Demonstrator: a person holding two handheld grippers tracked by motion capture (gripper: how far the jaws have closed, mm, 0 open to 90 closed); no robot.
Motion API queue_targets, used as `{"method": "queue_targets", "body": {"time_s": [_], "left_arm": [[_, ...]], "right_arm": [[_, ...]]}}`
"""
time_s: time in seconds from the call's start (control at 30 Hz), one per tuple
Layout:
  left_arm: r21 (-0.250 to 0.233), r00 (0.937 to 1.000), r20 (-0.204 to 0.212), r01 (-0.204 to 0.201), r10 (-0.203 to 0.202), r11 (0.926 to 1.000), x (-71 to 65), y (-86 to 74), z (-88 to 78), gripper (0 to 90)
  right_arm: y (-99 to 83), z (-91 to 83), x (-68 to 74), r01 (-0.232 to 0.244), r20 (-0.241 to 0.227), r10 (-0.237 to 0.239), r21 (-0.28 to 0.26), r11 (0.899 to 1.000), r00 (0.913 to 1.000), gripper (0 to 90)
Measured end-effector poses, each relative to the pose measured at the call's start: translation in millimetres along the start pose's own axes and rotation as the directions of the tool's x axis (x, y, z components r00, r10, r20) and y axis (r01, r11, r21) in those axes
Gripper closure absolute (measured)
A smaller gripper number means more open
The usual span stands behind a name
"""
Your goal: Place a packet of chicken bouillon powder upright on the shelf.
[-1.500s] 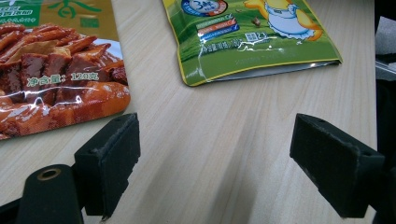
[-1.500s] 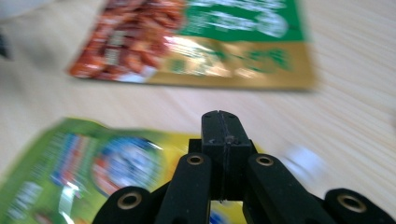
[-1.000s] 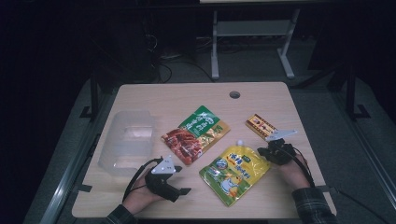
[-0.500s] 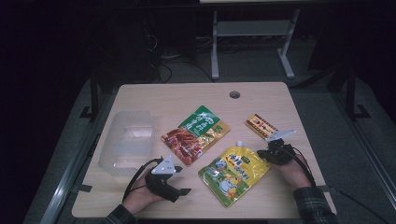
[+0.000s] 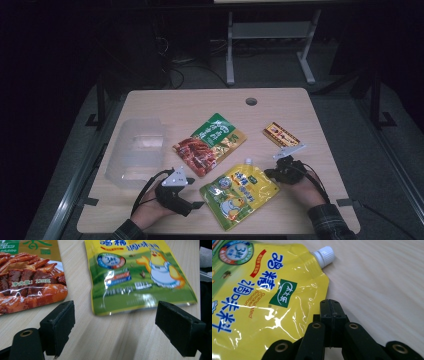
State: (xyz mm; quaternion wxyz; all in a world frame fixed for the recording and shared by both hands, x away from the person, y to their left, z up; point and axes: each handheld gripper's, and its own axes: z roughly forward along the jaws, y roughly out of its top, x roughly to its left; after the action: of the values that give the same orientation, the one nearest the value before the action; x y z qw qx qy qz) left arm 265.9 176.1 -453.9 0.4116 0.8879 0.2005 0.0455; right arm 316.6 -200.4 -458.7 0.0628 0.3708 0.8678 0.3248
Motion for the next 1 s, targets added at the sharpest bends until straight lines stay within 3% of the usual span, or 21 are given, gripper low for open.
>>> {"method": "queue_targets", "body": {"time_s": [0.27,0.37,0.53,0.63,0.83,1.0], "left_arm": [[-0.008,1.0000,-0.005,-0.002,0.002,1.0000,2.4,-0.3,-2.1,15.6],[-0.017,0.9997,-0.004,0.022,-0.022,0.9996,2.2,0.2,-2.3,15.6],[-0.004,0.9999,-0.007,0.008,-0.008,1.0000,3.1,4.9,-0.6,15.5],[-0.003,0.9999,-0.008,0.015,-0.015,0.9999,3.3,11.2,3.4,14.4],[0.027,0.9989,0.037,0.027,-0.028,0.9993,5.1,24.4,18.3,13.4],[0.071,0.9977,0.051,0.041,-0.045,0.9966,6.5,29.9,35.0,13.2]], "right_arm": [[1.3,5.8,25.5,0.041,-0.067,-0.039,0.018,0.999,0.9970,89.9],[3.5,8.6,34.8,0.063,-0.088,-0.061,0.020,0.998,0.9942,89.9],[6.9,9.0,44.3,0.088,-0.087,-0.086,0.015,0.996,0.9924,88.5],[4.3,1.2,41.1,0.063,-0.071,-0.063,-0.010,0.998,0.9955,79.5],[-10.3,-15.8,39.4,-0.011,-0.042,0.008,-0.068,0.998,0.9991,47.6],[-23.5,-25.3,42.0,-0.026,0.000,0.026,-0.086,0.996,0.9997,35.1]]}}
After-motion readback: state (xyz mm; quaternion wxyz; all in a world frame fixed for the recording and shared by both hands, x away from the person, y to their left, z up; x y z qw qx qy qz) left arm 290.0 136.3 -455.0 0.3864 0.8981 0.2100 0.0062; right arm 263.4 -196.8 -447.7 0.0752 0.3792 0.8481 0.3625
